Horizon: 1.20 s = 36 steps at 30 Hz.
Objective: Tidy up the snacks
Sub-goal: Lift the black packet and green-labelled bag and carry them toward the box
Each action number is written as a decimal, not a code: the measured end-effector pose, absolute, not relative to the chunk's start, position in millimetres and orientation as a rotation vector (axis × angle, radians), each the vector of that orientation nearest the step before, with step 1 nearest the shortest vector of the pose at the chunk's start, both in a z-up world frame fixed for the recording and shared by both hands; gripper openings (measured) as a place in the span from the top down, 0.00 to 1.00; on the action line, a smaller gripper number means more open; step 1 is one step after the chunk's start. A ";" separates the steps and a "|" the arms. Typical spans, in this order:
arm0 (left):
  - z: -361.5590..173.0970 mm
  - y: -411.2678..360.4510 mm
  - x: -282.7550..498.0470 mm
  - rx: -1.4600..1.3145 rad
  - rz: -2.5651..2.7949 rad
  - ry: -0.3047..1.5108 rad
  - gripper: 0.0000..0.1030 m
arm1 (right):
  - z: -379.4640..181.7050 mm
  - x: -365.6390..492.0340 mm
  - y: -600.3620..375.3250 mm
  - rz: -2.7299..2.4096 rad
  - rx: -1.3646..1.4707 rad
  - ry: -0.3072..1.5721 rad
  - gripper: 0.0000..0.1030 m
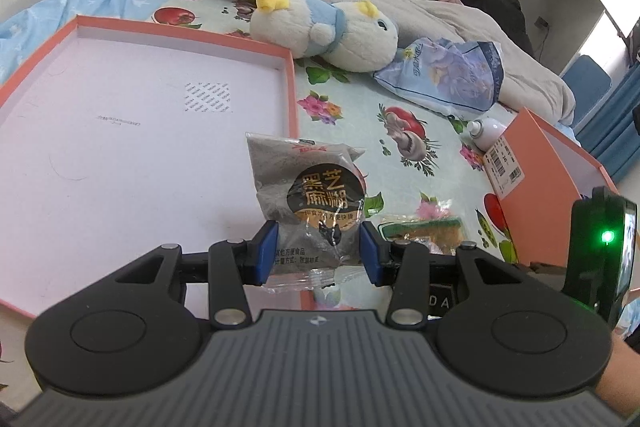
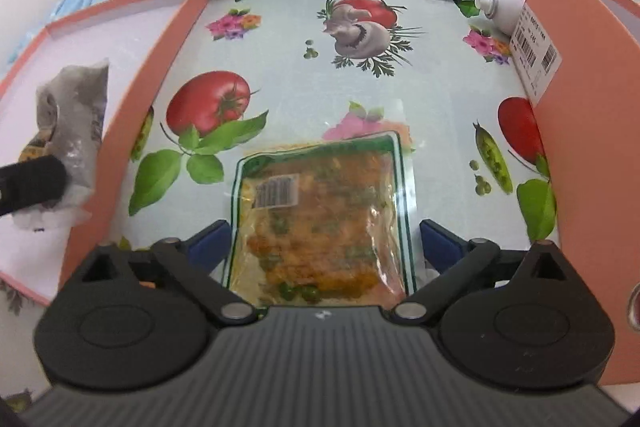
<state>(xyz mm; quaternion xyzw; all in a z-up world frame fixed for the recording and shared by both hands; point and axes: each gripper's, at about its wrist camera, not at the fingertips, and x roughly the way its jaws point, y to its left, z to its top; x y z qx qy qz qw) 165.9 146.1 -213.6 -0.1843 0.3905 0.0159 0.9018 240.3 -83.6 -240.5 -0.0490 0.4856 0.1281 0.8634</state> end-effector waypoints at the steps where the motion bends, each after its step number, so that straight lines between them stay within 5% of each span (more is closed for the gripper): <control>1: -214.1 145.8 166.0 -0.381 0.032 0.808 0.52 | -240.5 239.5 -84.1 0.275 -0.097 1.016 0.03; 4: -214.2 141.8 166.1 -0.381 0.026 0.812 0.52 | -232.8 235.0 -84.7 0.292 -0.093 0.991 0.31; 8: -211.2 133.8 165.2 -0.372 0.017 0.809 0.52 | -226.8 232.2 -87.8 0.311 -0.077 0.998 0.42; 36: -112.0 62.8 152.6 -0.269 -0.057 0.742 0.52 | -113.2 188.2 -169.7 0.320 0.098 0.871 0.48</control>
